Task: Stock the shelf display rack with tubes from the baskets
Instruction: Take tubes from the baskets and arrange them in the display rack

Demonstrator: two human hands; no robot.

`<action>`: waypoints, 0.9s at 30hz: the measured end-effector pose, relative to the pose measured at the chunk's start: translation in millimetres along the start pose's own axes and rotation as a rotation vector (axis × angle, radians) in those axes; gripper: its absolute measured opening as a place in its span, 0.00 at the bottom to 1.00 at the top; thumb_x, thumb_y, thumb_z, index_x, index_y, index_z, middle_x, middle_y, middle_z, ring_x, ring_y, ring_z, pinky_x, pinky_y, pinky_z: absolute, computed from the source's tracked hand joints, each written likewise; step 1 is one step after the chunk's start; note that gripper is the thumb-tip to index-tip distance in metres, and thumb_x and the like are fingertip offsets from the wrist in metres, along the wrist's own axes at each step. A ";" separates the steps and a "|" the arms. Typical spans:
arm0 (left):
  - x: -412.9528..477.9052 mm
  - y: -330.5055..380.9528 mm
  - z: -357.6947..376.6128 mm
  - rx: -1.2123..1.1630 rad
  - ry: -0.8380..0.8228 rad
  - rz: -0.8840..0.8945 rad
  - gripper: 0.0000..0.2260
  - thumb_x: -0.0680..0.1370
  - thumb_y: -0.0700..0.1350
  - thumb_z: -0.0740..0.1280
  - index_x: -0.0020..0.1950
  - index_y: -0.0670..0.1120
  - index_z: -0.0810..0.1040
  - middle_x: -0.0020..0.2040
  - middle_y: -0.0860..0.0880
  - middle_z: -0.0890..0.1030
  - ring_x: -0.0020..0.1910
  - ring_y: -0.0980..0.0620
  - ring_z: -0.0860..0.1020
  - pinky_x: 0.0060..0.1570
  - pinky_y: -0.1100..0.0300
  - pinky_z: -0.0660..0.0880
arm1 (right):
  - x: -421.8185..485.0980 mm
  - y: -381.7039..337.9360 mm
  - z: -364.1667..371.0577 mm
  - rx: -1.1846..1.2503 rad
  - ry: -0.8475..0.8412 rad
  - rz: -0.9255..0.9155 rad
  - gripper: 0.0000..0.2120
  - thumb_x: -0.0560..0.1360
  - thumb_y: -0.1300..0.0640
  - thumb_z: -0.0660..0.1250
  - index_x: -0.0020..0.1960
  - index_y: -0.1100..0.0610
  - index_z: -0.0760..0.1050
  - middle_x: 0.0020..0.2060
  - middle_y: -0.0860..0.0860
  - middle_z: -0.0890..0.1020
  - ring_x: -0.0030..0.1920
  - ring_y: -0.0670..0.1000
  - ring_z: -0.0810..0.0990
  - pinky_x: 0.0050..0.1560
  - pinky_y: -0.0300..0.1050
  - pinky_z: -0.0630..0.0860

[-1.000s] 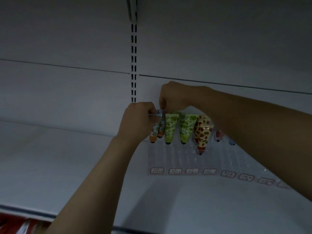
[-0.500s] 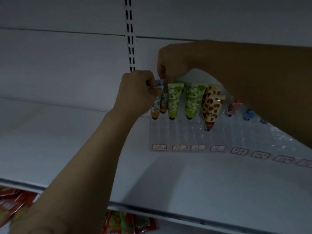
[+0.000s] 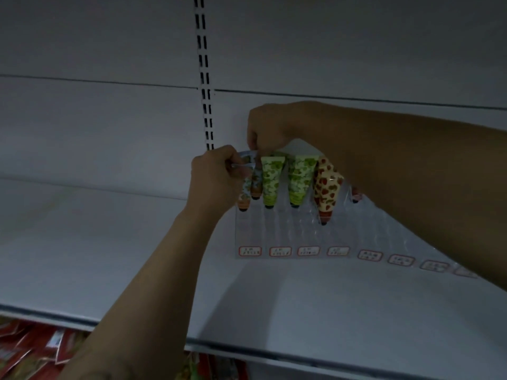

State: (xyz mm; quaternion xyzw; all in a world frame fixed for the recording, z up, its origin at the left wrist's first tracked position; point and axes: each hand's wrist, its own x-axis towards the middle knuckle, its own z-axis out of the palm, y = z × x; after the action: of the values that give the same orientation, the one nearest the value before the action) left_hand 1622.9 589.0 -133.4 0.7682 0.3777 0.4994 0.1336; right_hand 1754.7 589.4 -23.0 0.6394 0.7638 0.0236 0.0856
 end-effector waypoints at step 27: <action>-33.8 47.9 -65.0 0.400 -0.329 0.100 0.23 0.75 0.54 0.68 0.68 0.49 0.72 0.62 0.47 0.76 0.59 0.45 0.73 0.55 0.54 0.69 | -155.1 -34.0 2.5 0.304 0.256 0.137 0.36 0.72 0.44 0.71 0.75 0.48 0.61 0.72 0.48 0.66 0.70 0.49 0.65 0.66 0.37 0.61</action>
State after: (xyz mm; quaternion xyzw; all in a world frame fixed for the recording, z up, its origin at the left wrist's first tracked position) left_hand 1580.6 521.2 -97.7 0.8679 0.4038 0.2890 0.0141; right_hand 1748.1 430.9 -14.8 0.6872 0.7179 -0.0053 -0.1113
